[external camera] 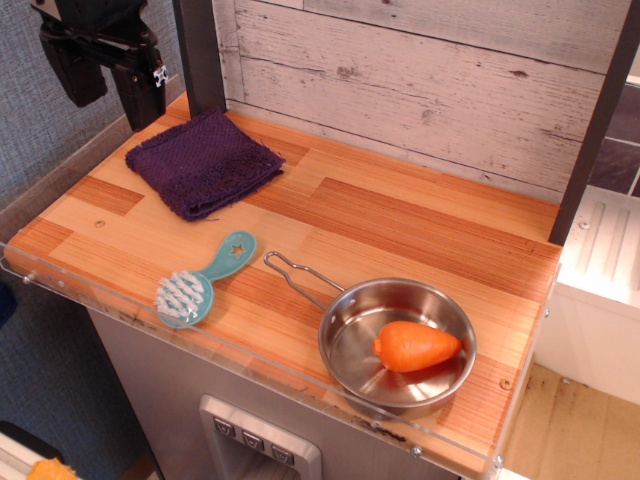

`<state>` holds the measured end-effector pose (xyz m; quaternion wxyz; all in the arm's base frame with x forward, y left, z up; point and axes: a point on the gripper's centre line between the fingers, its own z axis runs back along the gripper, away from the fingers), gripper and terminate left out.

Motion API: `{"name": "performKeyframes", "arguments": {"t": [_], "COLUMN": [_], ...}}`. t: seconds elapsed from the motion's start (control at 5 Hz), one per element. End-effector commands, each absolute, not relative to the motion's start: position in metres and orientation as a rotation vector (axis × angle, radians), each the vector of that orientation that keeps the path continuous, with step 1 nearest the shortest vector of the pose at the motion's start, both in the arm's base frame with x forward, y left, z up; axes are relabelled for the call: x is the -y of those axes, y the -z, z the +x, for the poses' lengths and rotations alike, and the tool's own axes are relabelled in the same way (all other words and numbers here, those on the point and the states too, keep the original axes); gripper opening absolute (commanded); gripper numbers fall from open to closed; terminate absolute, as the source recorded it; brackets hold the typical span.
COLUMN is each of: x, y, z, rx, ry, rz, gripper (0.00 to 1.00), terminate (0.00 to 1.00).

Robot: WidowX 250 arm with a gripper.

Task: Place the carrot to the right of the purple towel

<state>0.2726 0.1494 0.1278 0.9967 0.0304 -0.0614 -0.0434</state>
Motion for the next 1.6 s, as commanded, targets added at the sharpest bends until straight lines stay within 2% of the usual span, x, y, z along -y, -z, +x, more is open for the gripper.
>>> {"name": "performKeyframes", "arguments": {"t": [0.0,0.2,0.4,0.6,0.8,1.0,1.4], "x": [-0.149,-0.113,-0.063,-0.016,0.018,0.038,0.074], "y": [-0.128,-0.125,-0.128,-0.118,-0.100,-0.084,-0.065], "z": [0.273,0.271,0.255,0.232,0.219,0.218,0.232], "rx": [0.123,0.130,0.158,0.174,0.167,0.165,0.175], "ry": [0.087,0.163,0.315,0.433,0.482,0.532,0.595], "rz": [0.061,0.053,0.029,0.009,-0.015,-0.018,0.020], "gripper": [1.00,1.00,1.00,1.00,1.00,1.00,1.00], "terminate": [0.00,0.00,0.00,0.00,0.00,0.00,0.00]}}
